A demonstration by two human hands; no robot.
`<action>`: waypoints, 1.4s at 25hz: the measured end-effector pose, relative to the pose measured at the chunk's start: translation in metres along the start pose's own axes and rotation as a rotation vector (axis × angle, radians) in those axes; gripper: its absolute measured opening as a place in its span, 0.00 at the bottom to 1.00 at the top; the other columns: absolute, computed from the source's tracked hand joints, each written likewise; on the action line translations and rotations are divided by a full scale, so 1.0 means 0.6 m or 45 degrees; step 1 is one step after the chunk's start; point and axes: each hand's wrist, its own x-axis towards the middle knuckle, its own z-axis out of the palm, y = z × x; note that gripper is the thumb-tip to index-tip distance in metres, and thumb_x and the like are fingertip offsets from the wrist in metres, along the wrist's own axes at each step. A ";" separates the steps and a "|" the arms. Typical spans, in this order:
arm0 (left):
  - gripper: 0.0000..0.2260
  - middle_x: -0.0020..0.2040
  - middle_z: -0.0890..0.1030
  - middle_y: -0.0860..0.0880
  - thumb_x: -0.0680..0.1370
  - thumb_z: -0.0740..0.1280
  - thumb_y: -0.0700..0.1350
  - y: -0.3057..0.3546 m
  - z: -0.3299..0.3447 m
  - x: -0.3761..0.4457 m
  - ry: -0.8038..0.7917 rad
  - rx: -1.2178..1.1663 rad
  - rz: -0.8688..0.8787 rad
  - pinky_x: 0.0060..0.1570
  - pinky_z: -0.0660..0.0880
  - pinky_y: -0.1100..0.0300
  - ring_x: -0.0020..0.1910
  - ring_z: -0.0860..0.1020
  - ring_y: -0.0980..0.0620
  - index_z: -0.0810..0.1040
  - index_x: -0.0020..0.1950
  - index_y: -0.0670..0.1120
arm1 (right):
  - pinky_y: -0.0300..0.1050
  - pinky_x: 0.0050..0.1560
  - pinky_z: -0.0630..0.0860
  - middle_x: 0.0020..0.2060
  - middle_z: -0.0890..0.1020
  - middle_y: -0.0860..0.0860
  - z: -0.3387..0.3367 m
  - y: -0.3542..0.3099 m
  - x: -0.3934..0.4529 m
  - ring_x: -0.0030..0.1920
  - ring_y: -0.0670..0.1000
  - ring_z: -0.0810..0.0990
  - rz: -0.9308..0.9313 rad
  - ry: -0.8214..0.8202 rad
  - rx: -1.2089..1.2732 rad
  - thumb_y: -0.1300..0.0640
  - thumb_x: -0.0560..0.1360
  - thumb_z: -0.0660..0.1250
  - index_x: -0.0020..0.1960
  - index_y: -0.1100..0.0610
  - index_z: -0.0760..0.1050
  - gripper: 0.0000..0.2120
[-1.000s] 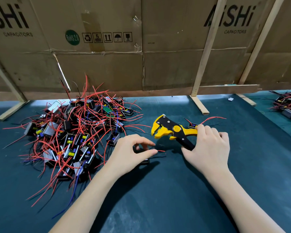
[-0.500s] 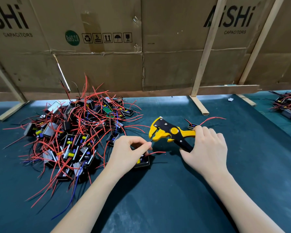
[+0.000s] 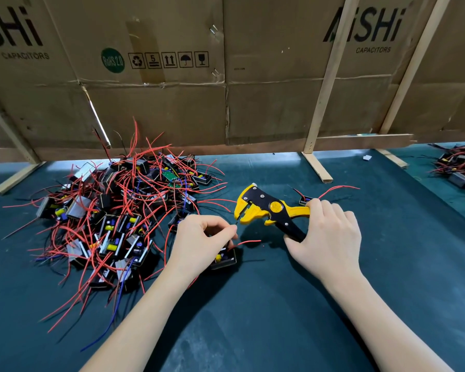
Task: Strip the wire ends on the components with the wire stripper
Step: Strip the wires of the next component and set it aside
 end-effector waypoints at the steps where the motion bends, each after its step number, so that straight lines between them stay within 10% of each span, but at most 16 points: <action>1: 0.11 0.27 0.81 0.51 0.75 0.71 0.41 0.000 0.001 0.000 -0.003 -0.010 0.002 0.32 0.69 0.73 0.26 0.75 0.61 0.83 0.32 0.47 | 0.50 0.38 0.66 0.34 0.75 0.54 0.000 -0.001 0.000 0.35 0.59 0.73 -0.003 -0.003 0.002 0.48 0.60 0.75 0.44 0.62 0.74 0.22; 25: 0.09 0.31 0.83 0.49 0.77 0.69 0.40 -0.005 0.002 0.001 -0.028 -0.159 0.083 0.43 0.76 0.62 0.32 0.80 0.56 0.84 0.38 0.49 | 0.50 0.38 0.64 0.34 0.73 0.53 -0.004 -0.005 0.004 0.35 0.58 0.72 -0.023 0.219 0.052 0.41 0.70 0.59 0.43 0.61 0.73 0.22; 35: 0.09 0.30 0.83 0.49 0.76 0.69 0.38 -0.006 0.005 0.002 0.044 -0.204 0.082 0.40 0.77 0.63 0.33 0.80 0.54 0.85 0.37 0.45 | 0.50 0.38 0.65 0.36 0.75 0.53 0.001 -0.011 -0.002 0.37 0.59 0.73 0.021 0.132 0.026 0.44 0.65 0.67 0.46 0.62 0.73 0.21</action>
